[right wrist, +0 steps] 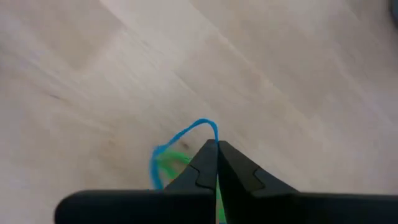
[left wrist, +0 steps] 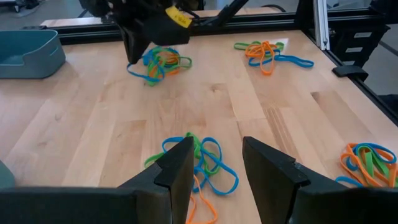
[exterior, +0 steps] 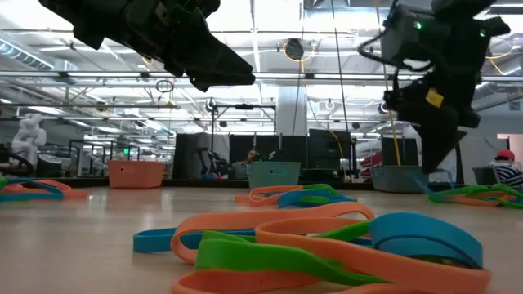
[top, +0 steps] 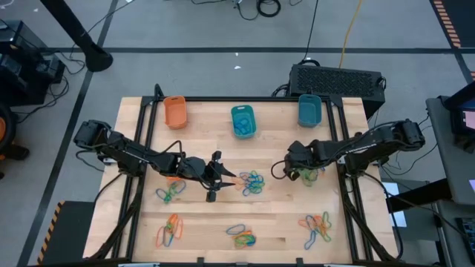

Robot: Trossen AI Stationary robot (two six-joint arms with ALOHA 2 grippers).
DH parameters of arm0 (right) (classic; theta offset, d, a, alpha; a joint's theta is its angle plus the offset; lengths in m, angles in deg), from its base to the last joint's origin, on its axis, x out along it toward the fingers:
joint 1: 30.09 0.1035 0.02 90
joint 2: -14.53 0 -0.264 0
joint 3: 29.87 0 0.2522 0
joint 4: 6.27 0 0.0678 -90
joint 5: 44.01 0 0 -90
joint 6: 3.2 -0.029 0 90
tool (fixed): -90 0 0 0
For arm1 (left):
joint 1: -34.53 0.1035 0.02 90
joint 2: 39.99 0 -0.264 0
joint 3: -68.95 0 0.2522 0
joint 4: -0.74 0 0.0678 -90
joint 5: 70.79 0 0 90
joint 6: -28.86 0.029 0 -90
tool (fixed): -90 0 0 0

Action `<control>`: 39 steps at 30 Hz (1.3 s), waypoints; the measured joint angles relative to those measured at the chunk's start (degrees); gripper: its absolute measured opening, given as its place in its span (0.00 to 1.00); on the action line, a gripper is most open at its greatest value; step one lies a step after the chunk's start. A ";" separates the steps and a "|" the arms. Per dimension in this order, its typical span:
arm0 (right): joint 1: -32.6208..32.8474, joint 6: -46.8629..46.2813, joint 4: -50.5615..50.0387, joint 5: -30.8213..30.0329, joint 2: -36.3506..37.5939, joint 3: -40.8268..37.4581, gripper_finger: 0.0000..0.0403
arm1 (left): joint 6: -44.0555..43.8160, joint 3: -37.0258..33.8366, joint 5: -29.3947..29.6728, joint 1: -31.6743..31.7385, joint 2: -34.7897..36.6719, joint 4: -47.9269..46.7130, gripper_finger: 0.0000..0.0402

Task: Sort rubber bands into baskets
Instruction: Put the blue rubber band into the light blue bin

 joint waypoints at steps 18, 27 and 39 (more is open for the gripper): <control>13.21 19.46 34.60 0.56 0.02 6.65 0.00 | -17.80 0.02 -6.47 4.39 -18.03 32.82 0.36; 14.21 20.04 36.24 -1.50 -0.03 6.65 0.00 | -32.97 1.68 -12.75 6.88 -21.41 39.74 0.36; 13.50 21.30 38.08 -1.49 -0.70 6.61 0.00 | -34.23 4.50 -13.88 7.18 -23.21 37.55 0.36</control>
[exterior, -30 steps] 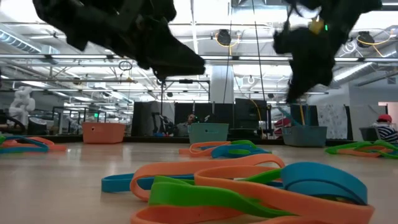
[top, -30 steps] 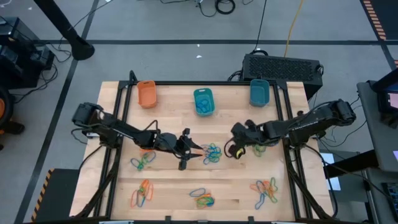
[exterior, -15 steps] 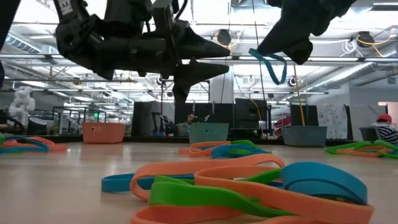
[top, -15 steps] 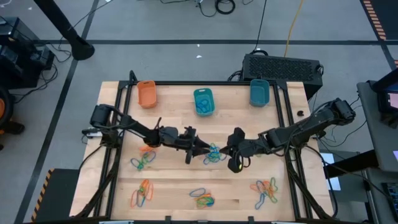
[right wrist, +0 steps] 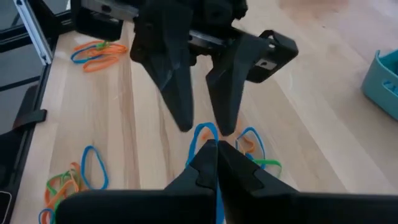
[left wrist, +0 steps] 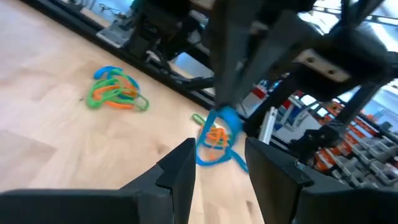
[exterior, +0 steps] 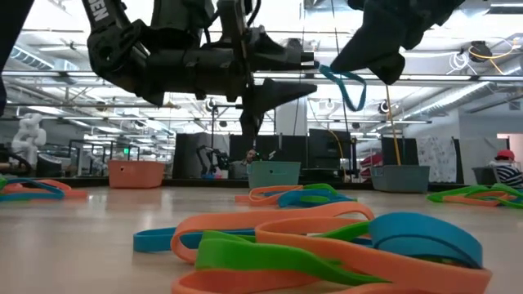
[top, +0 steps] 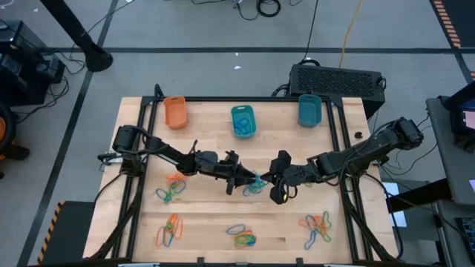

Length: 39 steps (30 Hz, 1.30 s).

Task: Sort rubber bands into baskets
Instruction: Put the blue rubber band into the light blue bin

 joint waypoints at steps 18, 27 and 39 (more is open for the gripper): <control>-3.06 0.22 0.70 0.22 0.00 0.00 0.00 | 3.12 0.00 2.00 0.05 0.00 0.32 0.36; -3.20 0.22 0.68 0.22 0.00 0.00 0.00 | 3.72 0.00 2.37 0.42 0.00 0.17 0.36; -4.11 0.42 1.56 -0.07 0.00 0.00 0.00 | 4.96 0.00 3.93 0.37 0.00 0.43 0.36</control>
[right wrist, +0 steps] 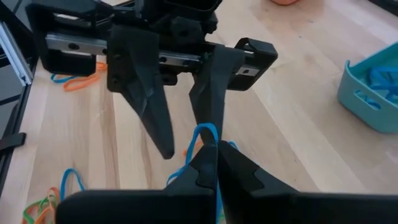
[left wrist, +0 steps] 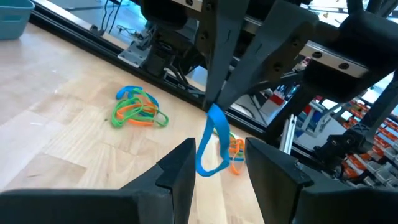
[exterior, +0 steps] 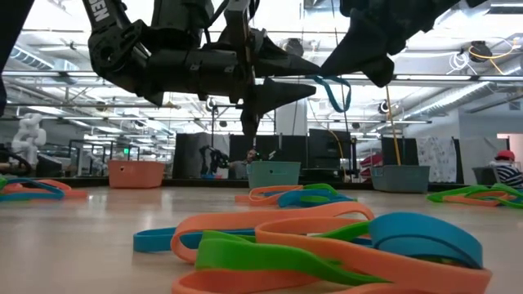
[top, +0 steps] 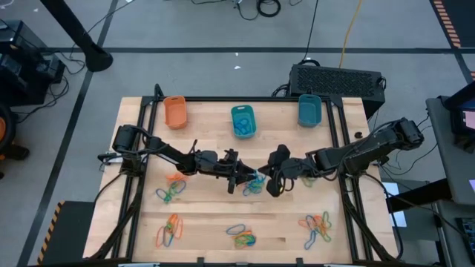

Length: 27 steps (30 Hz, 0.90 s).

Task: Sort rubber bands into baskets
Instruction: Put the blue rubber band into the light blue bin

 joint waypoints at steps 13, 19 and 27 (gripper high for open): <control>-1.67 0.02 1.25 0.33 0.00 0.00 0.00 | 4.08 0.00 1.66 0.04 0.00 1.19 0.36; -1.65 0.02 1.25 0.52 0.00 0.00 0.00 | 5.53 0.00 1.64 0.00 0.02 1.20 0.31; -1.63 0.99 1.22 0.76 0.00 0.00 0.00 | 7.18 0.00 1.59 0.00 0.02 1.11 0.03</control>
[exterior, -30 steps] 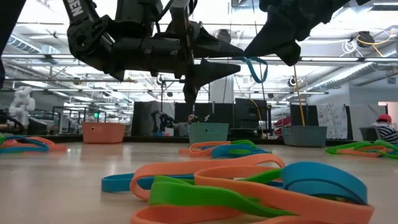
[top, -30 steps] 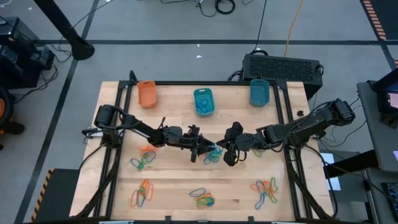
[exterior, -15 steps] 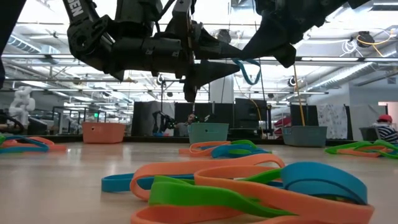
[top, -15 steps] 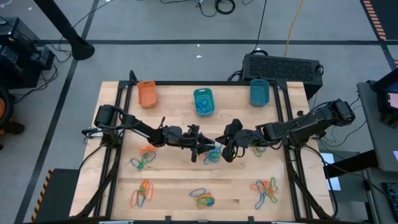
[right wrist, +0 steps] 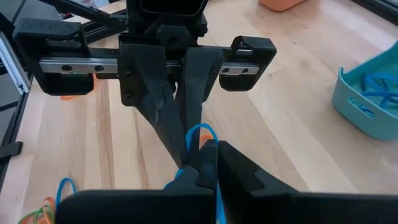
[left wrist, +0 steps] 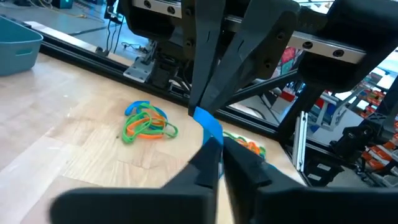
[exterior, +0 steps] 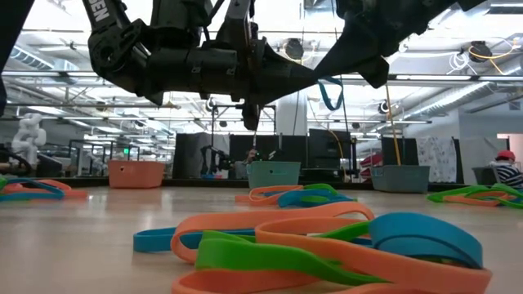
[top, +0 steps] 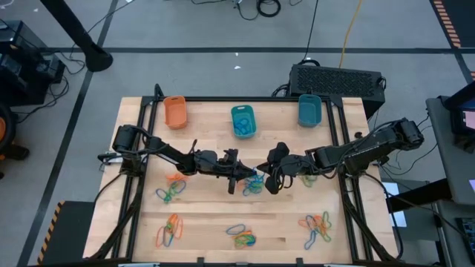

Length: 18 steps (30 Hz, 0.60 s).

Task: Sort rubber bands into baskets
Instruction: Put the blue rubber band into the light blue bin

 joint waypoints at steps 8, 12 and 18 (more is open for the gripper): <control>-0.15 0.89 -0.03 -0.02 0.00 0.00 0.02 | 0.18 0.00 -0.17 0.00 0.00 -0.04 0.01; -0.15 3.44 -0.77 -0.02 0.57 0.00 0.09 | 1.50 0.00 -0.20 0.10 0.04 -0.06 0.01; -1.49 7.06 -5.77 -0.39 3.46 0.22 0.24 | 1.09 0.02 -0.26 1.92 0.28 -0.25 0.00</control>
